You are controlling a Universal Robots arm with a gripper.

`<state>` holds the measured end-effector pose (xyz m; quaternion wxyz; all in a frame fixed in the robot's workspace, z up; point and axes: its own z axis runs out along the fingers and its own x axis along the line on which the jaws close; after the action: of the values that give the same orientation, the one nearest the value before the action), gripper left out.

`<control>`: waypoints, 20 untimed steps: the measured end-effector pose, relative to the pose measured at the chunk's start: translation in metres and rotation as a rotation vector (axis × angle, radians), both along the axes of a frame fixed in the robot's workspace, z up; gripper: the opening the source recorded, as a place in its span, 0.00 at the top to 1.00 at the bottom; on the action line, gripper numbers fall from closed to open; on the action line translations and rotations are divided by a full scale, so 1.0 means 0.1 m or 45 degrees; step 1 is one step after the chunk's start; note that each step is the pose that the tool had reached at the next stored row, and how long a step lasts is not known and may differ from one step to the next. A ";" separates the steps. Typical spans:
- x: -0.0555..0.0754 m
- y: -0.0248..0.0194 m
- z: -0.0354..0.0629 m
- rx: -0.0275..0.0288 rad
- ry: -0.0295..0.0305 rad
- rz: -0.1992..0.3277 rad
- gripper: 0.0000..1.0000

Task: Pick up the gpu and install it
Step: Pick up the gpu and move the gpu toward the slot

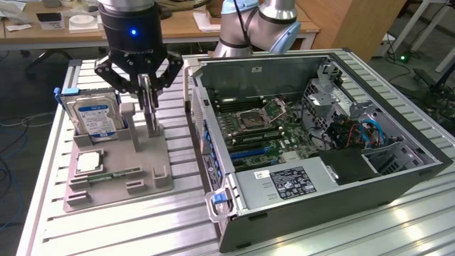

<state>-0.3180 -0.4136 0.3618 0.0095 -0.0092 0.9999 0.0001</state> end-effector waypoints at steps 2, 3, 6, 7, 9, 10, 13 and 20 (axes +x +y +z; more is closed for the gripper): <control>0.00 0.000 0.047 0.0001 -0.0002 0.000 0.72; 0.00 0.000 0.073 0.0001 -0.0001 0.000 0.72; 0.00 0.000 0.161 0.0000 -0.0001 0.000 0.72; 0.00 0.000 0.187 0.0001 -0.0002 0.000 0.72; 0.00 0.000 0.238 0.0001 -0.0002 0.000 0.72; 0.00 0.000 0.259 0.0000 -0.0001 0.000 0.72; 0.00 0.000 0.324 0.0002 -0.0002 0.000 0.72; 0.00 0.000 0.494 0.0001 0.0000 0.000 0.72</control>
<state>-0.3180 -0.4136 0.4112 0.0095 -0.0092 0.9999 0.0002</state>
